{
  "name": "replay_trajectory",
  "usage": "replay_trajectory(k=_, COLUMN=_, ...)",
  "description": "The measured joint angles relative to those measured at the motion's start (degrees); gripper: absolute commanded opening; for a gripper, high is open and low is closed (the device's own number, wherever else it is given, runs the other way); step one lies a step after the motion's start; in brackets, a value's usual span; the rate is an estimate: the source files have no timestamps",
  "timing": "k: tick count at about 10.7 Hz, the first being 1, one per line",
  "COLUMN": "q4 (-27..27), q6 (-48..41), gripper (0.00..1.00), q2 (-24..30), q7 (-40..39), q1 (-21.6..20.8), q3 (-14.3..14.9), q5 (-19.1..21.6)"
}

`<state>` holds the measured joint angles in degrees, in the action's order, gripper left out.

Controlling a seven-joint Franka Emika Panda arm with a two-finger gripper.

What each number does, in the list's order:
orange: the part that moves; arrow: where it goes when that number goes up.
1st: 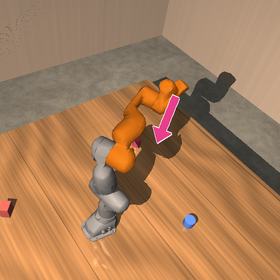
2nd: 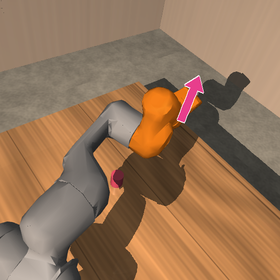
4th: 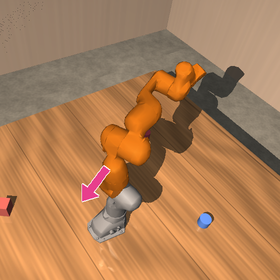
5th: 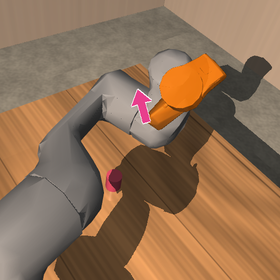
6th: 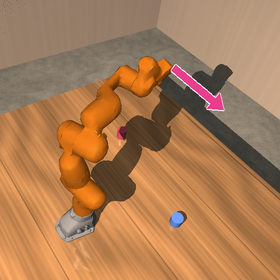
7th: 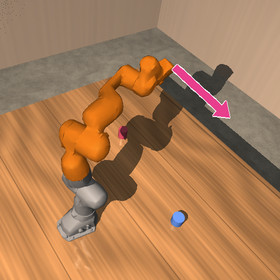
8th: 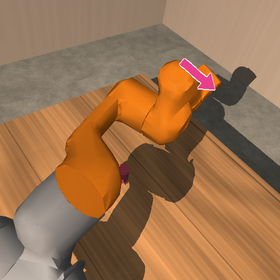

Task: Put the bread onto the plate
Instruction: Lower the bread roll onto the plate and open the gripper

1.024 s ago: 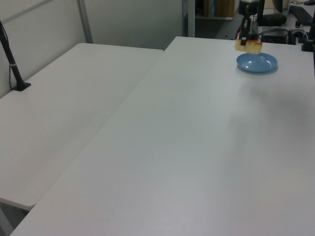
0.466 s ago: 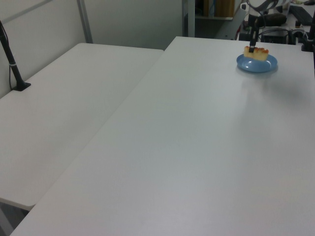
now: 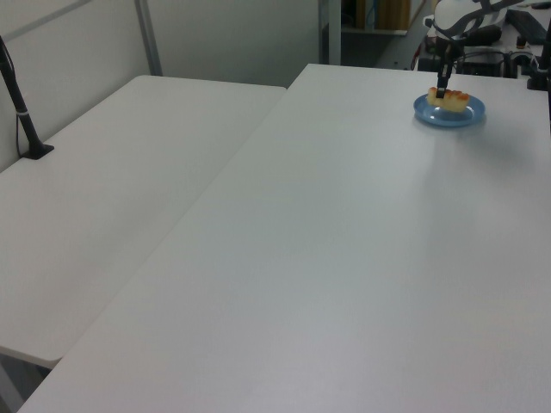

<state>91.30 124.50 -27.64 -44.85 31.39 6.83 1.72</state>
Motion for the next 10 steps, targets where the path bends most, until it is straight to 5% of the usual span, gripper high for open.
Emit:
replay_trajectory(k=1, q4=-0.3, q6=1.2, gripper=0.28, q2=-0.7, q7=0.0, q1=0.0, q3=0.0, q5=0.0)
replay_trajectory(k=3, q4=-0.5, q6=3.3, gripper=0.97, q2=-1.9, q7=0.0, q1=0.1, q3=0.0, q5=-0.1)
replay_trajectory(k=10, q4=-1.7, q6=3.7, gripper=1.00, q2=-1.4, q7=0.5, q1=1.9, q3=0.0, q5=-3.3)
